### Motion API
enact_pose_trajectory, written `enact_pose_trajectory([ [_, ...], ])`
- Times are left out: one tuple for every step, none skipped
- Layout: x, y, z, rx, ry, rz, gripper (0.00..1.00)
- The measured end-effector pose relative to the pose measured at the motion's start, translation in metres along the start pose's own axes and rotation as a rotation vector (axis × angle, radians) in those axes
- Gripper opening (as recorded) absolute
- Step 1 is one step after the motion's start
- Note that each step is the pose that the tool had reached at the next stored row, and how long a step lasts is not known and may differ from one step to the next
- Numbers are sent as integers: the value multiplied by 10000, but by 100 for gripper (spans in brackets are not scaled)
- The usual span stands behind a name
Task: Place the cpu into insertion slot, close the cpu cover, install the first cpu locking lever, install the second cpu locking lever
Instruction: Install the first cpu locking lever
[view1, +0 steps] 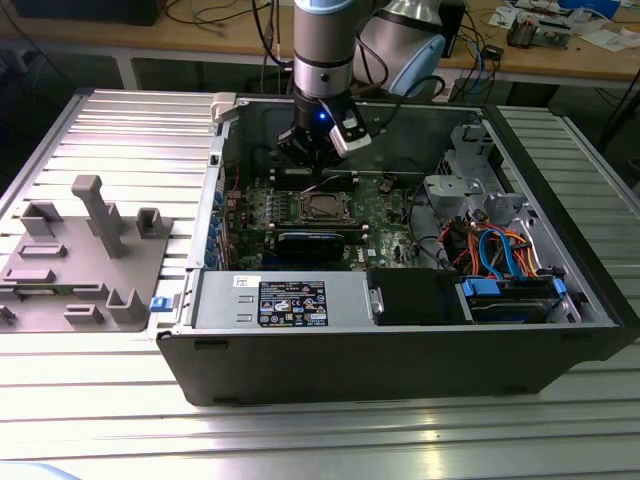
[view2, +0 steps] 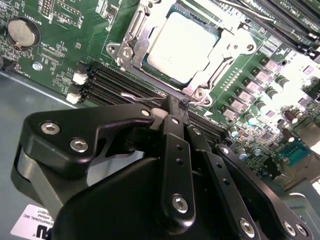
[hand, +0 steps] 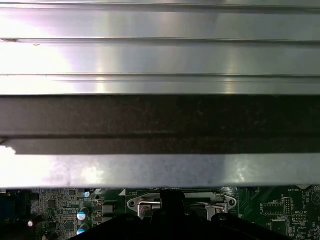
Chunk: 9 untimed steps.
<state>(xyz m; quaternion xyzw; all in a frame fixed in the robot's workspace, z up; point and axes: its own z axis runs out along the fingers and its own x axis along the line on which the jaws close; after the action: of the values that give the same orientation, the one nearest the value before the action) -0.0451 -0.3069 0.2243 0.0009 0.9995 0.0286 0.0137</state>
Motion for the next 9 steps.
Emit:
enact_pose_trajectory([
  [-3,2,0,1,0,1,11],
  [-5,2,-1,2,1,1,11],
  [-7,4,0,2,1,2,11],
  [-8,5,0,2,0,2,11],
  [-9,6,0,1,1,0,11],
  [-9,6,0,1,1,-1,11],
  [-9,6,0,-1,1,-2,11],
  [-9,6,1,-2,1,-2,11],
  [-9,7,1,-3,1,-2,11],
])
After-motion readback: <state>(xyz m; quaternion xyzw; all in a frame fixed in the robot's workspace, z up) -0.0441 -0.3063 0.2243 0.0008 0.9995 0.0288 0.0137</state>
